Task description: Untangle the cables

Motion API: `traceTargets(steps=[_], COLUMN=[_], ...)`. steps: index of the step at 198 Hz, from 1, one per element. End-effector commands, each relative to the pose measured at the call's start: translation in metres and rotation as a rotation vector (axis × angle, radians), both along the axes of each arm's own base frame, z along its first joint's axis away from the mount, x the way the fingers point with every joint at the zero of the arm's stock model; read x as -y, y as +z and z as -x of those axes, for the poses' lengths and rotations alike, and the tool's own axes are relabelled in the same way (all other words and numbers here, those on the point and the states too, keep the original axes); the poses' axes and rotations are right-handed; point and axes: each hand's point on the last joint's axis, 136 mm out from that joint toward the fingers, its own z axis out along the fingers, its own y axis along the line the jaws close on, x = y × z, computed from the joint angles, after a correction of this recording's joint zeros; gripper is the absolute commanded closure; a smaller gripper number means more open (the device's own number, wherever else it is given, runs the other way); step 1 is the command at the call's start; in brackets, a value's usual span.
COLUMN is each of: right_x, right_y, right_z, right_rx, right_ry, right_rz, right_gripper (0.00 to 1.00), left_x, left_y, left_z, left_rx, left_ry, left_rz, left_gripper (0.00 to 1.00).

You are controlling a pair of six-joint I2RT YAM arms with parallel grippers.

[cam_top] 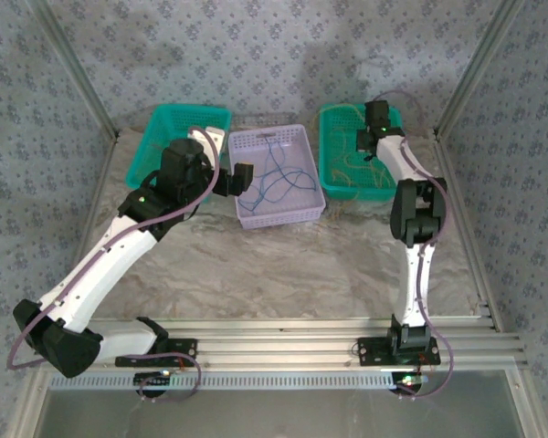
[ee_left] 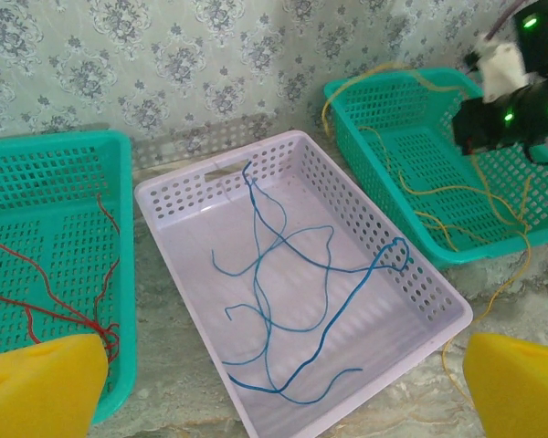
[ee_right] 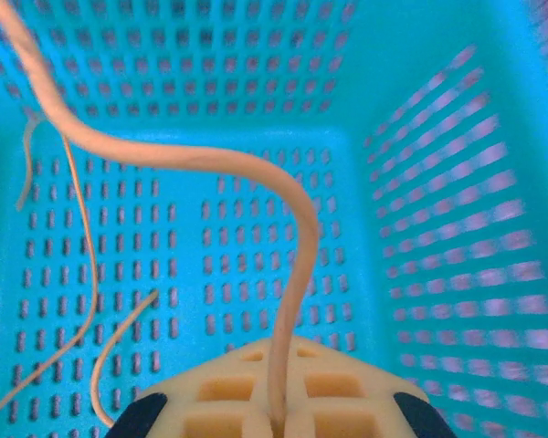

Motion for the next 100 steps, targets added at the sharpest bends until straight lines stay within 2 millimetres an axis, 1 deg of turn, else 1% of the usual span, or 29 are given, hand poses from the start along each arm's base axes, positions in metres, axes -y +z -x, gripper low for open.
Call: traceTargets(steps=[1,13,25,50,70,100], right_x=[0.015,0.015,0.014,0.012,0.016,0.009], right_y=[0.087,0.088,0.079,0.046,0.021,-0.018], right_z=[-0.004,-0.001,-0.001,0.001,0.001,0.007], right_rx=[0.247,0.238,0.191,0.104,0.068,-0.034], right_ry=[-0.058,-0.047,-0.034,-0.024,-0.034,-0.034], right_rz=[-0.025,-0.038,-0.048,-0.059,-0.072,-0.082], right_gripper=[1.00,1.00,1.00,1.00,1.00,1.00], left_x=[-0.003,-0.003,-0.002,-0.002,-0.001,-0.001], left_y=[0.001,0.001,0.000,0.000,-0.001,-0.002], left_z=[-0.004,-0.004,-0.004,-0.004,-0.003,-0.004], left_rx=[0.016,0.015,0.013,0.008,0.005,0.001], left_ry=[0.012,0.012,0.010,0.007,0.006,0.003], left_rz=[-0.009,-0.009,-0.006,-0.001,0.000,0.001], left_gripper=[0.00,0.00,0.00,0.00,0.00,0.00])
